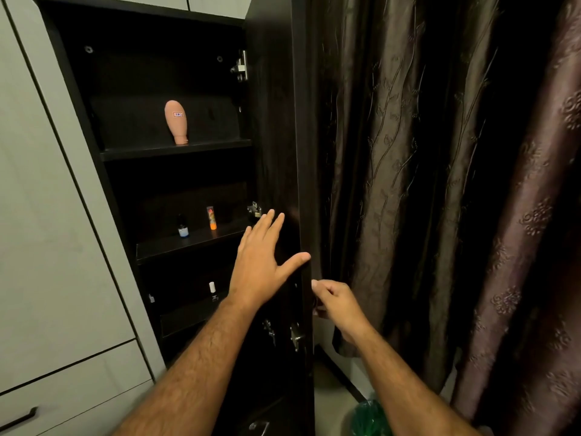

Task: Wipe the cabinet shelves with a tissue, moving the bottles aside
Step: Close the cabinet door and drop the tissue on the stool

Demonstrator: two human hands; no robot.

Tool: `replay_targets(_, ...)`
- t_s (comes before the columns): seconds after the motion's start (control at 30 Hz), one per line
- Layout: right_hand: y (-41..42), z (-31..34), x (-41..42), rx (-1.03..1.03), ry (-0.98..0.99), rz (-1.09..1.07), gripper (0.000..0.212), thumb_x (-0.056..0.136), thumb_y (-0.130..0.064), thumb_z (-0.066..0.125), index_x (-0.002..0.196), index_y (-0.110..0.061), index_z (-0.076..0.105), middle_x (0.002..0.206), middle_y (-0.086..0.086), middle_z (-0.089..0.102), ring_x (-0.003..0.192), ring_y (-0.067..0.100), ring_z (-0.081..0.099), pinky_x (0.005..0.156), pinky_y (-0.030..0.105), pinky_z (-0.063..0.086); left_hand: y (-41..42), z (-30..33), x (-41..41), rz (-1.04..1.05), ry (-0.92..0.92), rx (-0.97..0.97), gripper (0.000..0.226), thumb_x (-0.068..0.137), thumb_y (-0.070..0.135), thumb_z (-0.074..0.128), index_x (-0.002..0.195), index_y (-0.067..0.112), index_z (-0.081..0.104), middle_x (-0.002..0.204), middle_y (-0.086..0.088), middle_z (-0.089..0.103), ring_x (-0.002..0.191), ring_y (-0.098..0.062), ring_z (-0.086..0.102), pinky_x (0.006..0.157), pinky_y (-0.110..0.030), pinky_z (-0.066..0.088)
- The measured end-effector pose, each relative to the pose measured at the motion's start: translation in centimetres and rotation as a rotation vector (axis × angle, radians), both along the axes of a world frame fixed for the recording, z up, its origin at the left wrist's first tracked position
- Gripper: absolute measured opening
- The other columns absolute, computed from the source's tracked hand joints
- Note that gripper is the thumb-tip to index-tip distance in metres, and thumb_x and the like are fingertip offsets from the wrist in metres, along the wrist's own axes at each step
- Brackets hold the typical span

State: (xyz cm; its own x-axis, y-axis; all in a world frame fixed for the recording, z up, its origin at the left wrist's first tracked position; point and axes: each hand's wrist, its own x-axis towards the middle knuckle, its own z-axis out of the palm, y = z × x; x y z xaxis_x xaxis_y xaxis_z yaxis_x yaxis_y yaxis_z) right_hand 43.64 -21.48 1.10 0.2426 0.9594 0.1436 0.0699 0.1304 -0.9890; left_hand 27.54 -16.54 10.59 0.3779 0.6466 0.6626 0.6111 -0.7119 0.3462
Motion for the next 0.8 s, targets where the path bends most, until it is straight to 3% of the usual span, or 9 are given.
replay_targets(0.13,0.3,-0.3,-2.2,0.015,0.012,0.024,0.031,0.100,-0.026,0.053,0.087,-0.007,0.073,0.083,0.009,0.070,0.080,0.019,0.068,0.073,0.033,0.056,0.1,0.2,-2.9,0.006,-0.025,-0.007,0.091,0.078,0.070,0.056,0.152,0.030,0.021,0.161,0.008,0.016,0.138,0.004,0.002,0.116,-0.029,0.000)
replay_targets(0.37,1.3,0.0,-6.4,-0.010,0.026,0.085,0.028,0.100,-0.018,0.053,0.088,0.001,0.071,0.079,0.007,0.067,0.079,0.017,0.067,0.072,0.029,0.055,0.9,0.5,-8.3,0.004,-0.079,-0.051,0.094,0.075,0.066,0.061,0.152,0.028,0.023,0.160,0.008,0.016,0.138,0.002,0.002,0.122,-0.038,0.006)
replay_targets(0.5,2.1,0.1,-9.5,0.003,0.024,0.120,0.028,0.100,-0.017,0.053,0.080,-0.005,0.068,0.075,0.006,0.064,0.077,0.017,0.064,0.072,0.030,0.055,1.8,0.4,-11.6,0.023,-0.110,-0.102,0.095,0.073,0.065,0.063,0.151,0.030,0.024,0.160,0.009,0.017,0.146,-0.008,0.009,0.121,-0.046,0.015)
replay_targets(0.6,3.2,-0.1,-11.8,0.017,-0.005,0.117,0.028,0.099,-0.018,0.055,0.079,-0.007,0.070,0.074,0.006,0.066,0.076,0.019,0.066,0.079,0.043,0.056,2.8,0.2,-14.3,0.053,-0.112,-0.126,0.099,0.067,0.074,0.055,0.151,0.031,0.024,0.160,0.009,0.018,0.148,-0.016,0.014,0.121,-0.044,0.014)
replay_targets(0.73,5.3,-0.4,-14.4,0.014,-0.016,0.155,0.028,0.098,-0.019,0.057,0.076,-0.016,0.073,0.077,0.006,0.069,0.081,0.021,0.069,0.083,0.046,0.058,4.2,0.4,-17.4,0.110,-0.121,-0.121,0.095,0.071,0.068,0.059,0.151,0.028,0.027,0.160,0.007,0.021,0.146,-0.009,0.013,0.121,-0.043,0.013)
replay_targets(0.8,6.4,-0.2,-16.1,0.005,-0.014,0.176,0.027,0.098,-0.018,0.057,0.076,-0.017,0.073,0.077,0.005,0.069,0.081,0.020,0.069,0.080,0.040,0.059,4.9,0.4,-19.1,0.142,-0.134,-0.115,0.089,0.076,0.059,0.065,0.150,0.027,0.029,0.159,0.005,0.023,0.143,-0.006,0.014,0.121,-0.043,0.014)
